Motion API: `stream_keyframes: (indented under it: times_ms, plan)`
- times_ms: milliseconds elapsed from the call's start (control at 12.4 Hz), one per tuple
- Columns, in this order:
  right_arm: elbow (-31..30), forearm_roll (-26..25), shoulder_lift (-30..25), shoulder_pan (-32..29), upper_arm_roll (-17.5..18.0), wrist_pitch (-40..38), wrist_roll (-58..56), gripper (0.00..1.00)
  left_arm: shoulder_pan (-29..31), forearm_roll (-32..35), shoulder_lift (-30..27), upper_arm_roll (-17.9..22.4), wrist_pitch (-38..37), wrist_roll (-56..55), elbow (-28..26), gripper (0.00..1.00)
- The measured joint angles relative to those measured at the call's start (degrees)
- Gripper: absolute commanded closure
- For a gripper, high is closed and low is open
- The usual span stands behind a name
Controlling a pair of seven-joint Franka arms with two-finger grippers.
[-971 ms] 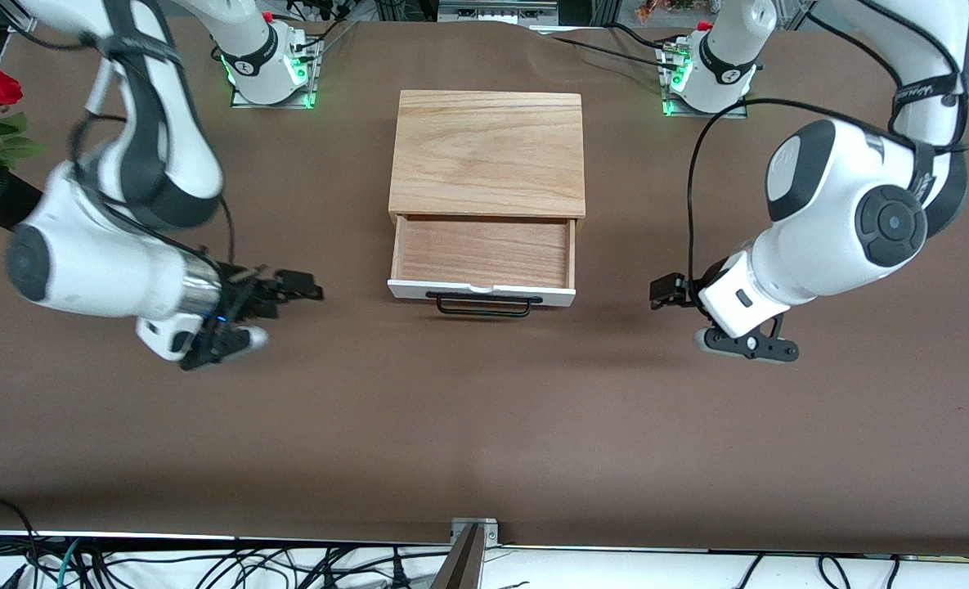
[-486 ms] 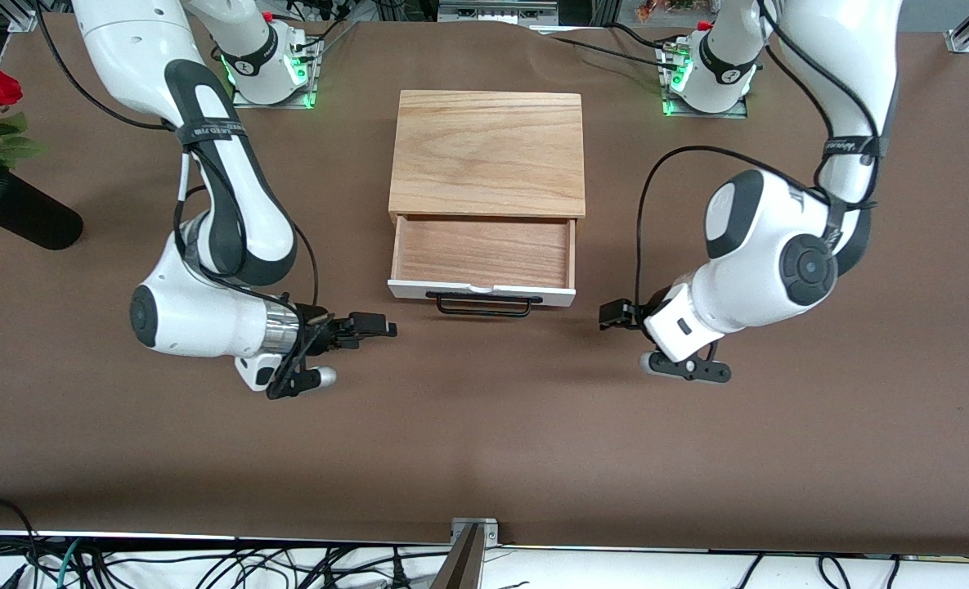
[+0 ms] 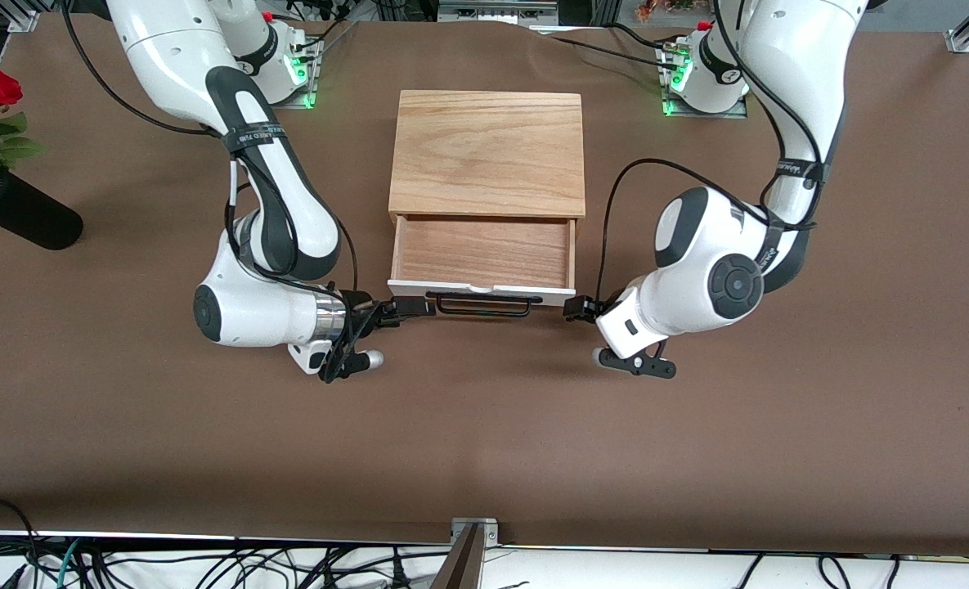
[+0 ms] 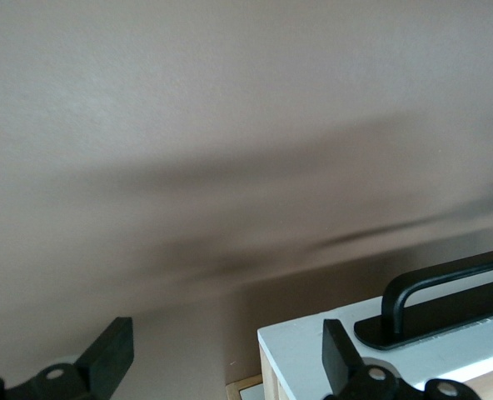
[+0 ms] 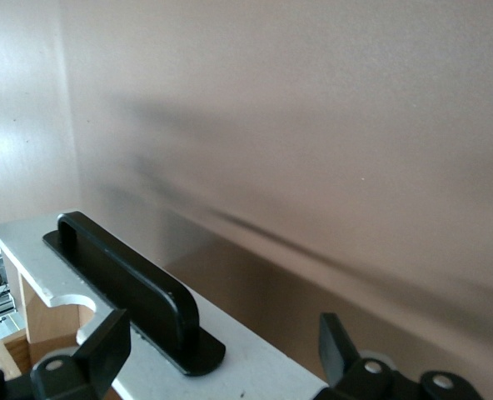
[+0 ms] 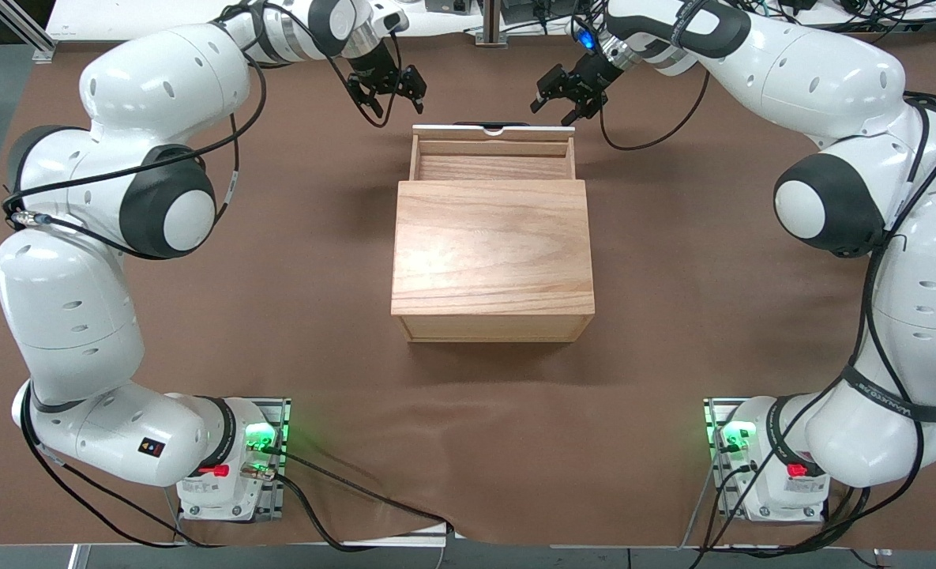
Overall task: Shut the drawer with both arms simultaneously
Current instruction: 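Place both grippers against the drawer front beside the black handle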
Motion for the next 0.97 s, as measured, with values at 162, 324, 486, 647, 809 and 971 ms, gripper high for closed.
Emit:
stream_keyframes:
  times_ms: [162, 324, 486, 647, 809, 971]
  plan:
    - [-0.5, 0.0, 0.0, -0.1, -0.1, 0.0, 0.0, 0.0, -0.6, 0.0, 0.4, 0.0, 0.0, 0.0, 0.0, 0.0]
    - [-1.9, 0.0, 0.0, 0.0, -0.1, -0.3, -0.1, 0.0, -0.9, 0.0, 0.6, -0.1, 0.0, 0.0, 0.0, 0.0]
    - [-2.8, 0.0, 0.0, 0.0, -0.1, -1.4, -0.1, 0.0, -1.2, 0.0, 1.0, -0.2, 0.0, 0.0, 0.0, 0.0]
    - [-2.8, 0.0, 0.0, -0.1, -0.1, -2.1, -0.1, 0.0, -1.7, 0.0, 1.1, -0.2, 0.0, 0.0, 0.0, 0.0]
    - [-2.8, 0.1, -0.1, -0.1, -0.2, -3.6, -0.1, 0.0, -1.8, -0.1, 1.1, -0.3, -0.1, 0.0, 0.0, 0.0]
    - [-2.8, 0.3, -0.2, -0.2, -0.4, -4.3, -0.1, 0.0, -1.8, -0.5, 1.1, -0.7, -0.3, -0.1, -0.2, 0.0]
